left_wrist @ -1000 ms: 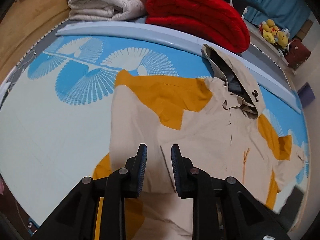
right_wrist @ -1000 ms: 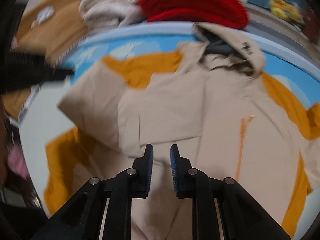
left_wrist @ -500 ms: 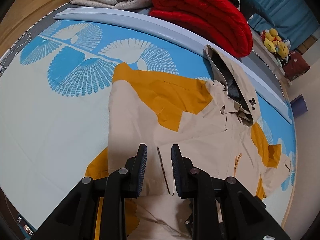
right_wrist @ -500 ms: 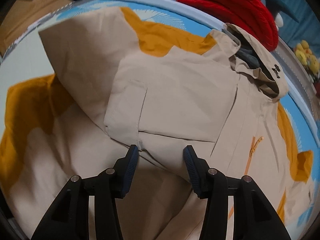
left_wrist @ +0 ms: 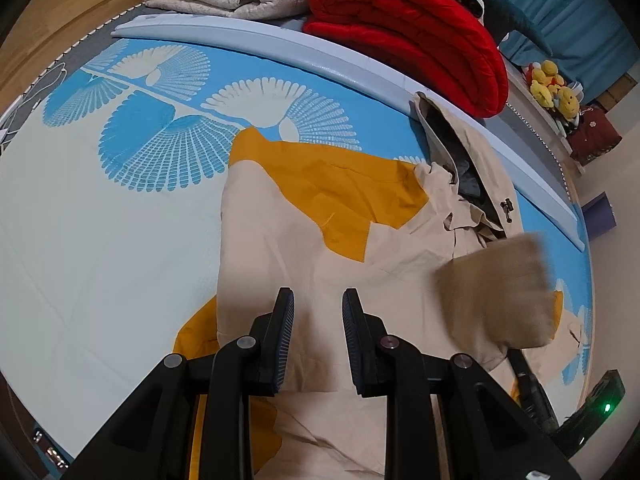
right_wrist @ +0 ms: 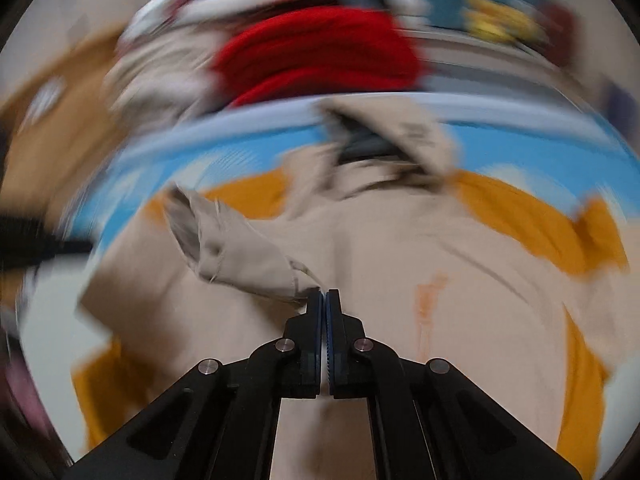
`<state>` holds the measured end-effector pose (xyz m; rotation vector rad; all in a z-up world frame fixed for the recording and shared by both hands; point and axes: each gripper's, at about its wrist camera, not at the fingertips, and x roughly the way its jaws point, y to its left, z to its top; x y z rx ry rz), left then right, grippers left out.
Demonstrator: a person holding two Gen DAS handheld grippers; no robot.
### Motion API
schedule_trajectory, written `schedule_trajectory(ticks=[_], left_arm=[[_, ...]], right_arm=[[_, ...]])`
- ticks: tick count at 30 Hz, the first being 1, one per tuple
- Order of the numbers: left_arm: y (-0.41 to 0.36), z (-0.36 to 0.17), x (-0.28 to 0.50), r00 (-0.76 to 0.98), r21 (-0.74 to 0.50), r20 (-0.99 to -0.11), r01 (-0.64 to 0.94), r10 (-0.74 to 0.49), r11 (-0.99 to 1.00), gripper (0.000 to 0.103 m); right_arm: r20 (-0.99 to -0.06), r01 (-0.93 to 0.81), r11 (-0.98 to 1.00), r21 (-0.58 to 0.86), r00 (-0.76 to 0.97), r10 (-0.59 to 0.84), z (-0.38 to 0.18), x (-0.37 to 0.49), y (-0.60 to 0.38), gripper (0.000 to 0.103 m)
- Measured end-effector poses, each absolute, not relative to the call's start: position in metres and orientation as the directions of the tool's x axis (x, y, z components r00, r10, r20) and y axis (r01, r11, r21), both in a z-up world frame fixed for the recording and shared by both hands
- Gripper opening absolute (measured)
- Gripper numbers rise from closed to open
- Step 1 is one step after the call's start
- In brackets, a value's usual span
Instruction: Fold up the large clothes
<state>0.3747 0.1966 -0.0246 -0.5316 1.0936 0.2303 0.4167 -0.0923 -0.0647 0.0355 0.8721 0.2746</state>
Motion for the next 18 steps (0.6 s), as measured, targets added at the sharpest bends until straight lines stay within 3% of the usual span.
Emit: schedule_trajectory(ticks=[5,8,10,12,18], left_arm=[[0.196,-0.028,0.377,0.441,-0.286,-0.894,-0.429,-0.077,0.857,0.022],[0.195,-0.031,0.38,0.438,-0.289,-0.895,-0.43,-0.083,0.855,0.022],[0.194,-0.032,0.38,0.437,-0.294,-0.895,-0.432,-0.087,0.853,0.022],[0.195,-0.033,0.382,0.436,-0.301,-0.895,-0.431,-0.095,0.851,0.022],[0.206,-0.034,0.38,0.434,-0.301,-0.897,-0.453,-0.087,0.839,0.022]], right_arm=[[-0.782,0.094,0.973,0.212,0.613,0.112,-0.08,0.427,-0.157,0.004],[-0.837,0.169,0.946,0.276,0.526,0.15,-0.1,0.437,-0.176,0.007],[-0.85,0.199,0.925,0.325,0.489,0.194,-0.112,0.44,-0.185,0.02],[-0.865,0.231,0.898,0.375,0.435,0.249,-0.128,0.445,-0.191,0.057],[-0.859,0.34,0.811,0.476,0.38,0.344,-0.16,0.446,-0.206,0.062]])
